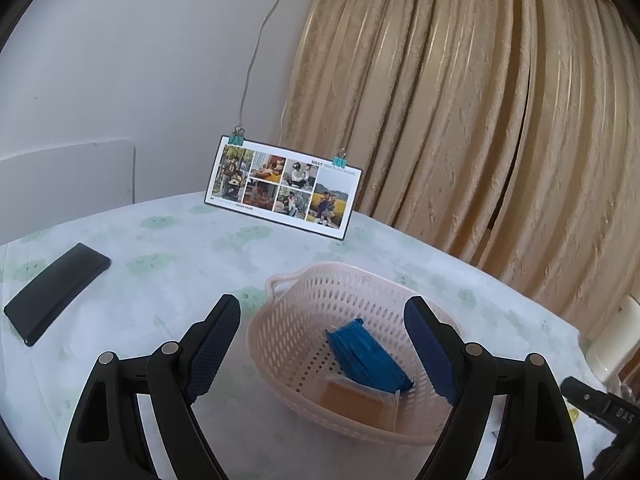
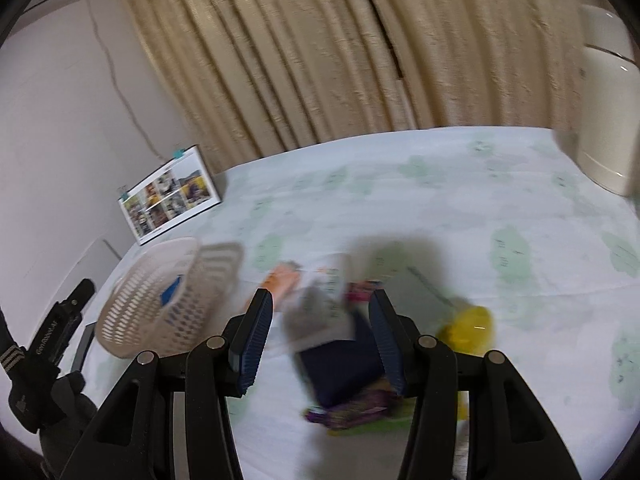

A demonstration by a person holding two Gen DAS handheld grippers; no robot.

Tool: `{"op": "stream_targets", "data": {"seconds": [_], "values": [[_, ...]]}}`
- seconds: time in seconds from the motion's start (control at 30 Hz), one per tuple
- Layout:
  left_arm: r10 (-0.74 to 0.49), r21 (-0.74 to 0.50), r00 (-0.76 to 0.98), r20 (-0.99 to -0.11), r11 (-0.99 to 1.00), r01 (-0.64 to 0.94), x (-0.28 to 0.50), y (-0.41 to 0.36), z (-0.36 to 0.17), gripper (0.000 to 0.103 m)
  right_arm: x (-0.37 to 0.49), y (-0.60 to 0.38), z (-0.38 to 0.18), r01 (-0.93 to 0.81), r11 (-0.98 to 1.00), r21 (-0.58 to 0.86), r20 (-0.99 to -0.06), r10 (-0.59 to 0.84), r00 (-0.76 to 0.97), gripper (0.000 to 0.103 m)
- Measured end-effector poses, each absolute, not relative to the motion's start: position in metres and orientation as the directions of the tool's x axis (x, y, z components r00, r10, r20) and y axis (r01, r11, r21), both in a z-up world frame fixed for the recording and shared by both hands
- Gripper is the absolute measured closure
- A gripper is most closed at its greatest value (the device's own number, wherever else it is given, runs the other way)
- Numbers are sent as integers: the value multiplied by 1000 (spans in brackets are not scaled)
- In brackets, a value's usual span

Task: Organize snacks
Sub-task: 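Lower the clear cracker box into the basket with the right tool and release, then open the left tool and withdraw it from the basket toward the snack pile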

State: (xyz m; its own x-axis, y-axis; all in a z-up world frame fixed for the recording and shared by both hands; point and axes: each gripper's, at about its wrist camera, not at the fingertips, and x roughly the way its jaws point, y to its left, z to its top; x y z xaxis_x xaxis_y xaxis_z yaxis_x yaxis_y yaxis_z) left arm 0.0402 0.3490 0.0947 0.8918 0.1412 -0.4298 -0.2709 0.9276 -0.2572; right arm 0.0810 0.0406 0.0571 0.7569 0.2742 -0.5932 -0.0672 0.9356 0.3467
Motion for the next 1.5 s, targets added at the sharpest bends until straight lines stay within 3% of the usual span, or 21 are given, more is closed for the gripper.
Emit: {"op": "stream_targets", "data": {"seconds": [0.4, 0.83, 1.5], "values": [[137, -245, 892, -430, 934, -262, 41, 347, 96, 19, 69, -21, 44, 75, 931, 357, -619, 176, 766, 55], [144, -152, 911, -386, 964, -217, 39, 321, 98, 19, 78, -16, 18, 95, 963, 251, -712, 117, 692, 68], [5, -68, 918, -398, 997, -35, 36, 270, 89, 19, 85, -33, 14, 140, 950, 280, -717, 110, 688, 73]]}}
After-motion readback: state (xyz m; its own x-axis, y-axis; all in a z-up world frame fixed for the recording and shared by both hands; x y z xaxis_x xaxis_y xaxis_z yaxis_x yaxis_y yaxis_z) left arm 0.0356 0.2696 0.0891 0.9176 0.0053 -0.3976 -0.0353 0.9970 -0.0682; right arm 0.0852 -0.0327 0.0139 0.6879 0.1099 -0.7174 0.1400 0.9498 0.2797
